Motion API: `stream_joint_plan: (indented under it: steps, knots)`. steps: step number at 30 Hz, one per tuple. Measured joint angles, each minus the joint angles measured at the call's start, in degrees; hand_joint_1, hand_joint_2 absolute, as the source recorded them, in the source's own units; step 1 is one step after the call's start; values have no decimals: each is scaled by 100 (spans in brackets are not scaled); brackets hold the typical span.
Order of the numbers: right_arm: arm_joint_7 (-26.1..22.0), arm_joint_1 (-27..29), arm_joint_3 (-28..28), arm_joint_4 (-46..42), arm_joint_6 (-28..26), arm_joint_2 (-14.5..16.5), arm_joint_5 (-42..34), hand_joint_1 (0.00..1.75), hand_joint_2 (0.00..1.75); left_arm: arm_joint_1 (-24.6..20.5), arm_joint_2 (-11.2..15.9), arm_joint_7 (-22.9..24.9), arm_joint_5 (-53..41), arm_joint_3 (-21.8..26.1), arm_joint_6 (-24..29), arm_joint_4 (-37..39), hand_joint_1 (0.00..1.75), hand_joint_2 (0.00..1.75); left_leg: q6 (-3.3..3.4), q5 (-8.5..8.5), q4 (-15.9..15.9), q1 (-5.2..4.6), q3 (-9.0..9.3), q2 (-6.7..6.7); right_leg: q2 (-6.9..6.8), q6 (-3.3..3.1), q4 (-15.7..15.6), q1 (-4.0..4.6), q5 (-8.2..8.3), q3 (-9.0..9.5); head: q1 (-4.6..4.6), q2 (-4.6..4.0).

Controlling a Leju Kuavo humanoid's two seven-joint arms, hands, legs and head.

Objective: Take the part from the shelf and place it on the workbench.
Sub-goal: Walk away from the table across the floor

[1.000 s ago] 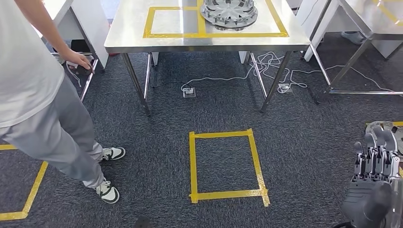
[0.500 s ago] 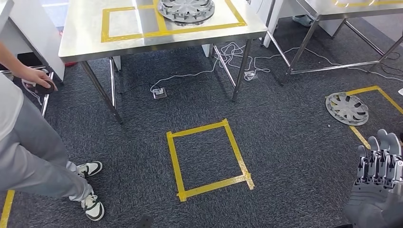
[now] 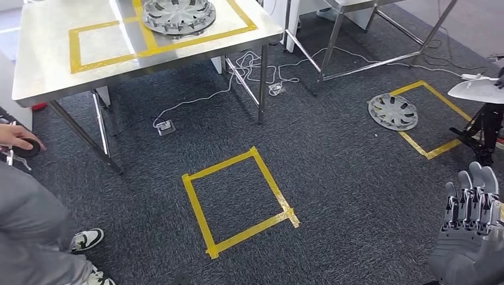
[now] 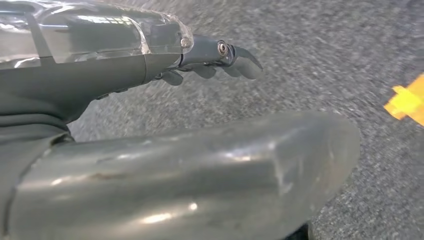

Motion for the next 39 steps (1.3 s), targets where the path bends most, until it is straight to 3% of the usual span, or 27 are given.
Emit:
stream_joint_plan:
  steps: [1,2,3,4,6,8,10,11,13,15,17,18,19,21,23,25,26,28,29,30,32,34,35,37,38,39]
  knots:
    - [-58,-6,0,5,1,6,-60,0,0,1,8,-5,-27,-18,-15,2,0,0,12,-11,-108,10,49,-94,71,34,39,-8,-13,-37,7,0]
    - [-119,-12,1,16,1,12,-122,0,0,2,15,-15,-51,-43,-21,4,0,0,42,-46,-133,1,65,-71,152,72,55,-20,-9,-71,13,0]
    - [-177,-13,2,31,2,18,-177,0,0,2,24,-32,-61,-67,-20,5,0,0,82,-52,-141,-2,68,16,233,106,52,-39,4,-102,17,-1]
    - [-230,-13,2,48,2,24,-223,0,0,1,35,-51,-63,-87,-17,7,0,0,116,-48,-154,-2,72,106,215,136,71,-42,2,-129,22,-1]
    - [-313,-37,3,88,1,36,-300,0,0,-5,60,-79,-74,-126,-15,9,0,0,181,-46,-176,0,89,308,-43,191,327,-27,-141,-275,68,-1]
    - [-374,-65,13,137,3,47,-388,0,0,-2,94,-96,-89,-185,0,10,0,0,222,-73,-178,-33,106,527,-357,234,983,-33,-461,-597,119,0]
    - [-457,-58,25,196,3,61,-525,0,0,0,137,-145,-88,-225,43,11,0,0,239,-108,-177,-64,126,740,-444,246,1542,-48,-635,-871,123,0]
    - [-513,-50,27,222,3,67,-607,0,0,-6,156,-176,-79,-231,67,11,0,0,236,-126,-177,-77,140,830,-461,231,1567,-45,-573,-884,125,0]
    - [-631,-43,29,266,3,80,-752,0,0,-39,178,-229,-53,-234,103,9,0,0,224,-160,-179,-102,181,976,-529,147,1033,-12,-206,-626,126,0]
    - [-701,-46,30,305,4,87,-821,0,0,-87,186,-257,-32,-235,121,5,0,0,200,-185,-186,-120,208,1090,-751,15,369,77,28,-307,127,0]
    - [-729,-53,33,342,4,89,-840,0,0,-115,186,-286,-10,-235,133,3,0,0,161,-193,-204,-125,215,1190,-877,-72,132,150,20,-203,131,0]
    - [-736,-54,39,360,4,88,-842,0,0,-123,186,-307,10,-236,139,1,0,0,137,-193,-225,-124,234,1244,-829,-98,89,163,30,-195,137,0]
    - [-739,-51,46,375,3,87,-845,0,0,-134,187,-327,31,-237,146,-4,0,0,110,-210,-242,-119,259,1232,-774,-117,32,147,56,-164,137,0]
    - [-748,-72,61,405,3,89,-863,0,0,-158,197,-346,59,-237,151,-15,0,0,67,-337,-92,-106,220,867,-668,-164,-123,109,124,-75,130,-1]
    - [-760,-103,78,439,4,98,-895,0,0,-157,215,-301,47,-237,137,-19,0,0,38,-611,482,-94,-82,469,-566,-195,-194,87,157,-28,105,-1]
    - [-766,-134,108,481,14,107,-915,0,0,-109,232,-198,12,-242,93,-19,0,0,6,-772,1087,-85,-464,448,-416,-207,-177,81,145,-28,87,-1]
    - [-766,-164,127,503,30,113,-926,0,0,-80,240,-153,-2,-250,67,-18,0,0,-13,-700,1170,-77,-561,462,-328,-201,-156,72,131,-28,82,-1]
    - [-759,-265,163,552,82,122,-955,0,0,-49,250,-116,-14,-269,19,-17,0,0,-58,-264,758,-45,-465,409,-151,-155,-80,38,82,-29,75,0]
    - [-756,-323,187,583,107,127,-969,0,0,-49,254,-115,-14,-276,0,-18,0,0,-83,-76,452,-12,-343,245,-79,-120,-25,20,44,-38,70,0]
    - [-750,-385,217,620,124,133,-982,0,0,-49,255,-113,-11,-278,-17,-19,0,0,-91,33,170,23,-224,75,-6,-79,48,9,0,-62,67,0]
    - [-745,-486,283,708,145,151,-1035,0,0,-47,258,-67,-10,-282,-61,-19,0,0,-54,18,-46,47,-112,-127,142,-1,131,-16,-44,-130,71,0]
    - [-748,-550,339,805,165,171,-1125,0,0,-47,268,63,-52,-310,-126,-17,0,0,30,1,-80,30,-79,29,289,61,133,-41,-34,-175,77,0]
    - [-751,-576,364,854,170,179,-1142,0,0,-50,274,150,-84,-333,-168,-15,0,0,66,0,-95,30,-59,124,234,85,160,-36,-46,-198,82,-1]
    - [-713,-671,421,950,155,190,-1080,0,0,-50,282,307,-134,-377,-270,-13,0,0,127,-11,-128,27,-19,354,-108,134,518,-20,-231,-391,119,-1]
    - [-676,-717,445,987,131,193,-1022,0,0,-45,284,349,-141,-393,-322,-12,0,0,148,-28,-131,9,-6,477,-308,159,858,-17,-390,-570,139,-1]
    - [-631,-753,464,1017,102,194,-967,0,0,-37,286,363,-144,-404,-369,-10,0,0,163,-48,-132,-8,3,604,-413,180,1246,-28,-549,-776,149,0]
